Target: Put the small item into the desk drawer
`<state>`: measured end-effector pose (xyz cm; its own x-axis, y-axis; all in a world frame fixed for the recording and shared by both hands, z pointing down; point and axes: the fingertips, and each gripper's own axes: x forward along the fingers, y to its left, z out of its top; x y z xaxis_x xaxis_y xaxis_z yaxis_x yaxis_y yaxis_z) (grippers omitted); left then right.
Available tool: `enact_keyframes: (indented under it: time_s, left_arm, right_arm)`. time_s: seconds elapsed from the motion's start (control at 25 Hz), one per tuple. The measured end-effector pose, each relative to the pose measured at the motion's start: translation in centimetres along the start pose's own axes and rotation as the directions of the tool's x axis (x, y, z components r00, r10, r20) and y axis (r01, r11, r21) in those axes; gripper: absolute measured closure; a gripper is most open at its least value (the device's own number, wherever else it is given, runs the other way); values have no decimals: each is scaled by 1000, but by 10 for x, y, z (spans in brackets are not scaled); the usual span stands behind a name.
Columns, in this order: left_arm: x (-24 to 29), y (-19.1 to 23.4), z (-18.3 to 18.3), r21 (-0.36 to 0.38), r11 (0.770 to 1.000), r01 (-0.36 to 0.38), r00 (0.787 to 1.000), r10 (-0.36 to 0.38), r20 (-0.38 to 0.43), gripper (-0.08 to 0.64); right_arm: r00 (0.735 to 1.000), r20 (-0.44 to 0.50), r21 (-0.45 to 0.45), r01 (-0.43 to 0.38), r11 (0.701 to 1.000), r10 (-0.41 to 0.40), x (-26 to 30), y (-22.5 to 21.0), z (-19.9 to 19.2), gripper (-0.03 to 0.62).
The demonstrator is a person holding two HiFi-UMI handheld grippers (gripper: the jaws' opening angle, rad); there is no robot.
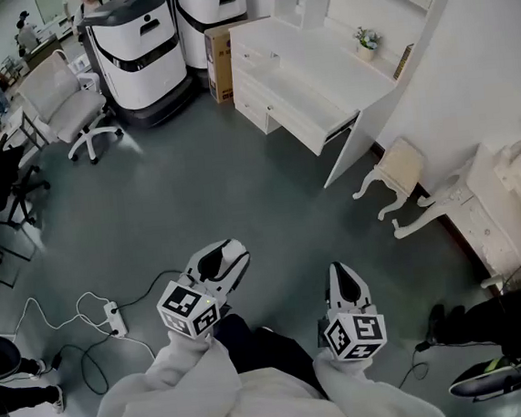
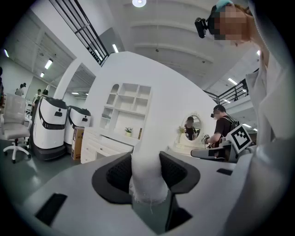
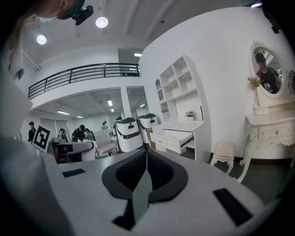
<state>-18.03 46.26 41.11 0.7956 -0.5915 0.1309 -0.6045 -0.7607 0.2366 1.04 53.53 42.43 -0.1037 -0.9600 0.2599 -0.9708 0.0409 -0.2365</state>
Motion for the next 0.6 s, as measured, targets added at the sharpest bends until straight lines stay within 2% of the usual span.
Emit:
enact_keyframes:
  time_s: [0.16,0.28,0.6]
  left_arm:
    - [-8,-12,-9,4,1000,-11,1000,11,-3,373]
    - [-19,-17,-14,0,1000,-3,1000,3,-9,373]
    - [-51,-12,-19,-6,999,-47,999,47,-3,373]
  right_arm:
    - [999,42,79,19,997,-23,-12,-7,-4,555]
    - [998,55,66,30,997,-33,-17,-2,-5,554]
    - [1000,26,61,9,998,-11,-22,17,-21,554]
